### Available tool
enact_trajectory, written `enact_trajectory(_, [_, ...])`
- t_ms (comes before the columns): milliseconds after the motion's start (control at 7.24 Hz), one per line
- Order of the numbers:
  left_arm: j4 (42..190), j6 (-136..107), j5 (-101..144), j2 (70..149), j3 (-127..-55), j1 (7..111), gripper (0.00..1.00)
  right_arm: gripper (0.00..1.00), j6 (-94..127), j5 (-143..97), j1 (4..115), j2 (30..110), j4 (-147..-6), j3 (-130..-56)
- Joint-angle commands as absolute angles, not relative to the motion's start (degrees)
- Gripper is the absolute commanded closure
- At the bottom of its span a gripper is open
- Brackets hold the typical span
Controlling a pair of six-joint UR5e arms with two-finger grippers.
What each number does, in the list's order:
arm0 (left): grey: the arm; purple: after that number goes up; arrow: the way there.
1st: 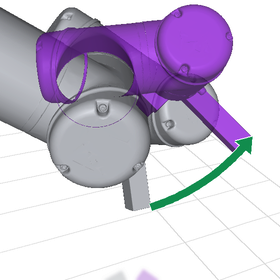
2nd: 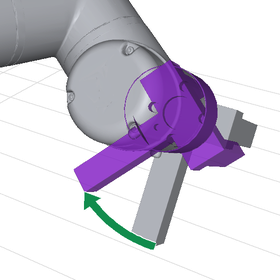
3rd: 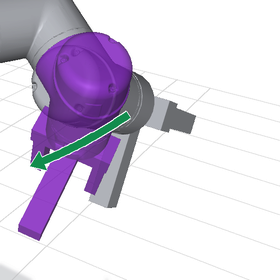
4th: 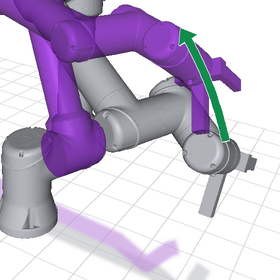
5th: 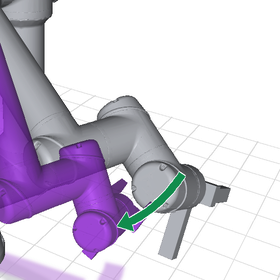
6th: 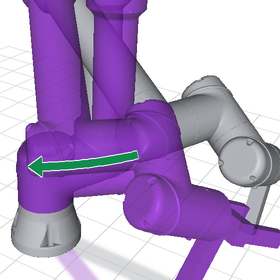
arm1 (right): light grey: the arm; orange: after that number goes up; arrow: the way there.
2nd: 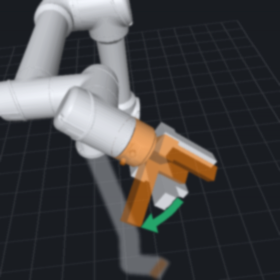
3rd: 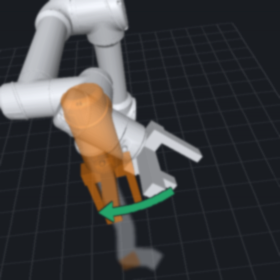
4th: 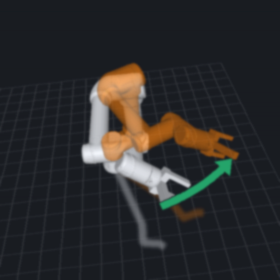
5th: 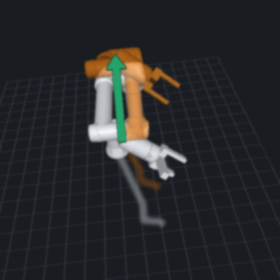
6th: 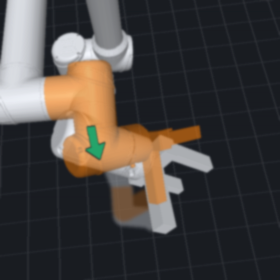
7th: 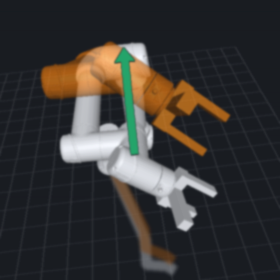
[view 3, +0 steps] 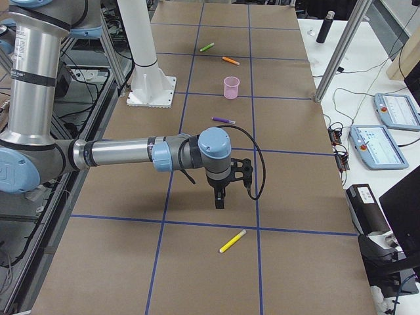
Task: Collect pens into pen holder
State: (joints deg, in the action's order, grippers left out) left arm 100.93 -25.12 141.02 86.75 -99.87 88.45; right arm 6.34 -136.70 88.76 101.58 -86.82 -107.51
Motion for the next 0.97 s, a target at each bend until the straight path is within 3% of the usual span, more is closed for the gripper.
enact_trajectory(0, [113.9,-52.0,141.0,84.6,-100.5,81.8,0.0,0.0,6.6,-137.1,88.8,101.6,-86.5,-106.3])
enact_trajectory(414, [116.0,-76.5,131.6,77.9,-113.5,65.0,0.01,0.0,6.5,-138.0,88.8,101.5,-86.4,-106.4])
enact_trajectory(690, [116.1,-91.6,115.4,77.8,-115.9,48.3,0.01,0.0,10.6,-138.4,88.8,101.5,-86.5,-106.2])
enact_trajectory(828, [116.1,-92.9,113.7,77.5,-115.9,45.6,0.01,0.0,11.3,-138.4,88.8,101.5,-86.4,-106.3])
